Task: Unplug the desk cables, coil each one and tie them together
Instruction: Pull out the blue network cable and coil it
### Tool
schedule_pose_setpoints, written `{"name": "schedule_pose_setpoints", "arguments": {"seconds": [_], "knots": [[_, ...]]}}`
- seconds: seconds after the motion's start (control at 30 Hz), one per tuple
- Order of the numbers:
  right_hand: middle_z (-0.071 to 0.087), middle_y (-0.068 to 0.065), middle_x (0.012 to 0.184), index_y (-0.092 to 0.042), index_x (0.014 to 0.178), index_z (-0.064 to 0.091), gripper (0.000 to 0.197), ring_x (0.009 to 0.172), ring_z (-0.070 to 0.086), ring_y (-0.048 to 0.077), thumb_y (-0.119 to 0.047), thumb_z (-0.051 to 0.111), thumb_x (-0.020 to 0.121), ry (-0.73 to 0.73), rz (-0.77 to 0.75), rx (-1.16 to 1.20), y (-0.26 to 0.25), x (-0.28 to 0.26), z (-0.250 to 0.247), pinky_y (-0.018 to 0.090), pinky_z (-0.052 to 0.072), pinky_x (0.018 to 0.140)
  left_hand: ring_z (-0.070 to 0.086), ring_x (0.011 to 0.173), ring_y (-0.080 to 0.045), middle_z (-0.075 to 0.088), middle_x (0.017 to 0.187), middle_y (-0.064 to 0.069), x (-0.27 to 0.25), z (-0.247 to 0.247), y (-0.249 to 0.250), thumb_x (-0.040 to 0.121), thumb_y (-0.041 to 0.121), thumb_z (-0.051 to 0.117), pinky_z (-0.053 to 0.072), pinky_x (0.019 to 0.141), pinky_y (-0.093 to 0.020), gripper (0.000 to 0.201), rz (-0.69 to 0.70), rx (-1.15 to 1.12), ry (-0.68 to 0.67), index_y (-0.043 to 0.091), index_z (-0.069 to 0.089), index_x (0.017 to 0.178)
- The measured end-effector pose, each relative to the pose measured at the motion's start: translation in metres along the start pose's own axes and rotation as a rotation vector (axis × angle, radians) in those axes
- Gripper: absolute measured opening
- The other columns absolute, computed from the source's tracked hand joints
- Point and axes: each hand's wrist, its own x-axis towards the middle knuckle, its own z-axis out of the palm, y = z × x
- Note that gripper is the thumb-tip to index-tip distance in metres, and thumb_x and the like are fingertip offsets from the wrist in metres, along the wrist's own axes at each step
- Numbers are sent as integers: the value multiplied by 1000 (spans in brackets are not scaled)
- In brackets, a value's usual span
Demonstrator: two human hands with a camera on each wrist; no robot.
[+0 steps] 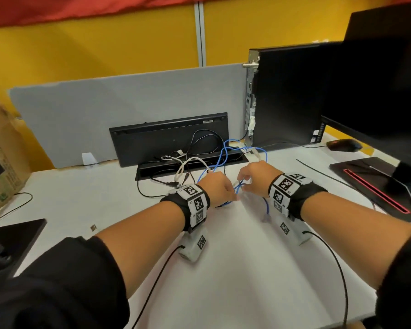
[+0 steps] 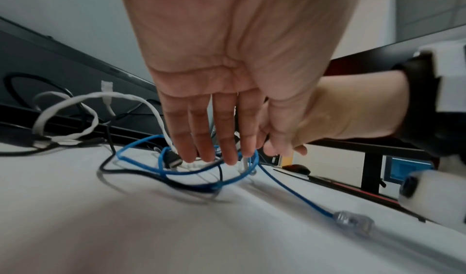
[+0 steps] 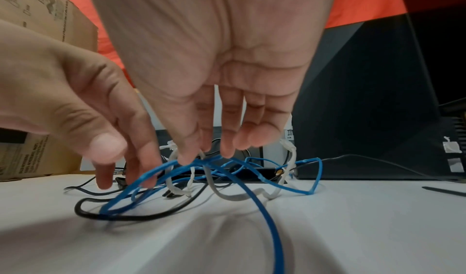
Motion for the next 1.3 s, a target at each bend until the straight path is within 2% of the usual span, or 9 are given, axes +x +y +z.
{"name": "schedule_pose_setpoints", "arguments": {"seconds": [0.1, 0.2, 0.3, 0.4, 0.5, 0.63, 0.73, 0.97, 1.3], "knots": [[64, -2, 112, -26, 114, 64, 29, 101, 59, 16, -27, 68, 85, 9, 3, 32, 4, 1, 4, 30, 50, 88, 64, 87, -20, 71, 91, -4, 8, 12, 3, 78, 37, 76, 50, 73, -29, 29, -27, 54, -59, 10, 73, 89], [65, -2, 110, -27, 113, 64, 28, 100, 59, 16, -28, 68, 85, 18, -16, 47, 6, 2, 6, 31, 51, 88, 65, 89, -27, 65, 83, -6, 15, 16, 2, 83, 22, 69, 45, 69, -28, 12, -17, 90, 15, 13, 65, 76], [66, 0, 109, -27, 116, 68, 28, 100, 59, 18, -30, 64, 89, 43, -51, 75, 8, 3, 5, 33, 50, 87, 63, 89, -27, 67, 86, -10, 20, 9, 0, 90, 17, 59, 47, 76, -31, 14, 26, 0, 106, 7, 67, 84], [68, 2, 104, -24, 113, 72, 24, 98, 59, 18, -28, 58, 94, 176, -104, 172, 10, 5, -6, 29, 45, 85, 61, 71, -18, 65, 75, -4, 18, -8, -1, 94, 23, 57, 49, 70, -33, 16, 81, -157, 202, 10, 66, 90], [71, 6, 99, -15, 107, 72, 22, 94, 62, 22, -24, 55, 96, 266, -148, 219, 10, 9, -22, 33, 47, 87, 46, 51, -2, 51, 62, 7, 14, -30, -1, 96, 25, 56, 39, 53, -17, 17, 153, -246, 294, 15, 66, 85], [64, 7, 72, -13, 91, 67, 15, 66, 56, 23, -14, 53, 96, 455, -191, 317, 8, 12, -49, 31, 49, 64, 41, 53, -4, 51, 62, 5, 11, -68, -6, 98, 29, 53, 37, 54, -19, 25, 210, -243, 325, 17, 70, 84], [54, -5, 65, -16, 87, 65, 14, 58, 50, 9, -11, 54, 95, 576, -177, 397, 14, 13, -74, 23, 40, 55, 40, 48, -2, 47, 59, 7, 10, -99, -15, 99, 31, 51, 34, 51, -15, 28, 222, -265, 358, 21, 69, 81], [50, -8, 59, -28, 82, 60, 14, 54, 46, 6, -24, 56, 95, 869, -36, 407, 48, 4, -120, 19, 32, 50, 40, 58, -16, 48, 63, -4, 6, -156, -44, 101, 22, 47, 33, 56, -25, 28, 154, -283, 429, 19, 64, 78], [57, -3, 64, -23, 84, 60, 17, 58, 52, 10, -28, 49, 95, 1101, 281, 478, 74, -6, -127, 23, 34, 51, 39, 58, -15, 42, 59, 1, 1, -186, -68, 101, 16, 47, 30, 52, -25, 22, 35, -74, 505, 10, 58, 83]]}}
